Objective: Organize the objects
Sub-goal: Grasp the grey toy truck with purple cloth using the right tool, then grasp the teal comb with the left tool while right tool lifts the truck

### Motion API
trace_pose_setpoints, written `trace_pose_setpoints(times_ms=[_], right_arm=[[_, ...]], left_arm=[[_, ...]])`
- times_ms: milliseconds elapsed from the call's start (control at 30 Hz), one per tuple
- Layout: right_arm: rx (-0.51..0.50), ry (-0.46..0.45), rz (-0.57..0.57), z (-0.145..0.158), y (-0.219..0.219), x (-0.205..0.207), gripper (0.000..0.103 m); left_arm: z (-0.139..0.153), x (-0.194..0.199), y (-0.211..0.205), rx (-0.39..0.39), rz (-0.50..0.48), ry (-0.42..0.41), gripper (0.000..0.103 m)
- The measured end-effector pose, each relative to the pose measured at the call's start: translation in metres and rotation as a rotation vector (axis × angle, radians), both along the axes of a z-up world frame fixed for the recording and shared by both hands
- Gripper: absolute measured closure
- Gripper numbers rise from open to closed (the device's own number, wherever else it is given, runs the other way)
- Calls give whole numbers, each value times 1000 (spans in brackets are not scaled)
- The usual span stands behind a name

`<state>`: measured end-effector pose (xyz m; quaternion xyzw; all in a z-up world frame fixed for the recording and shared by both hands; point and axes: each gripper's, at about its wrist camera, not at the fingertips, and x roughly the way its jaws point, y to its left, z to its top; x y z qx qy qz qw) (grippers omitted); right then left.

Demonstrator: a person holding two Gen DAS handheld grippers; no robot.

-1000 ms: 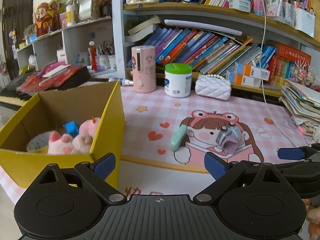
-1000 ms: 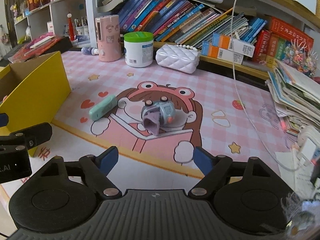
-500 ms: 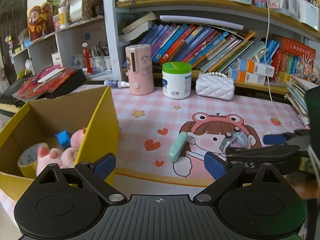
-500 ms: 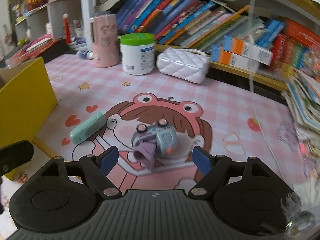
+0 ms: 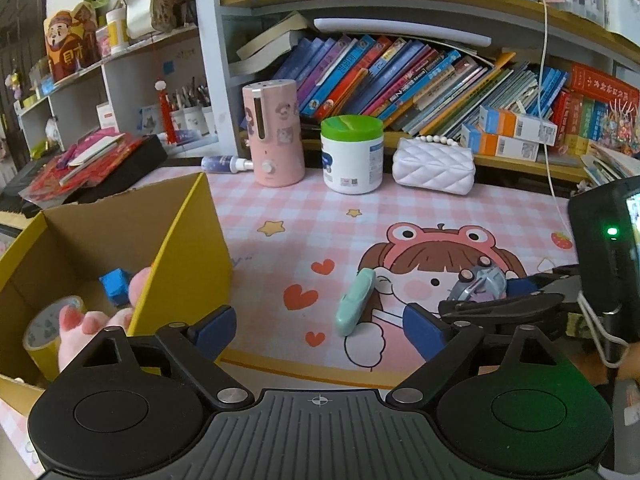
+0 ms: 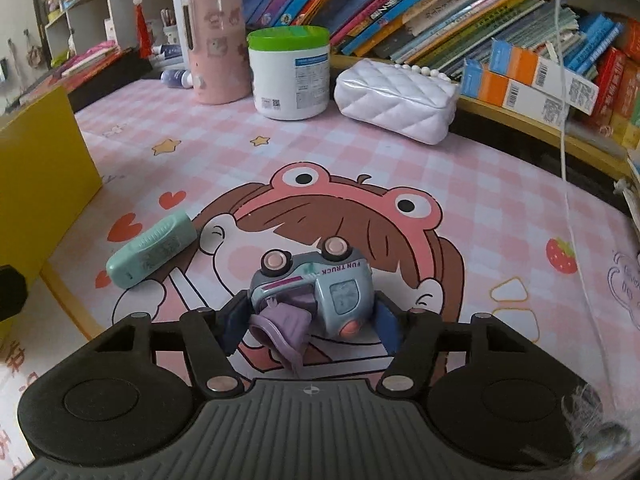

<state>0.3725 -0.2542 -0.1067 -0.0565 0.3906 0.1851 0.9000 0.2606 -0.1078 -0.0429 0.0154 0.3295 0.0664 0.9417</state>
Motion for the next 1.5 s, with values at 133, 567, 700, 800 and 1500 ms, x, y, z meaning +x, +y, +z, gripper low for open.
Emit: trace_pose_setpoints(times_ms=[133, 567, 700, 800, 1500], right_arm=[[30, -7, -49, 8, -14, -8, 42], [99, -17, -149, 41, -53, -53, 42], [109, -11, -152, 46, -59, -62, 42], [115, -5, -154, 47, -61, -66, 42], [94, -11, -148, 55, -51, -91, 42]], left_arm=[[-3, 7, -5, -5, -8, 1, 12], [-45, 64, -9, -29, -3, 60, 18], [-58, 77, -10, -34, -20, 90, 20], [-65, 82, -10, -49, -33, 123, 33], [-37, 43, -9, -135, -151, 61, 86]])
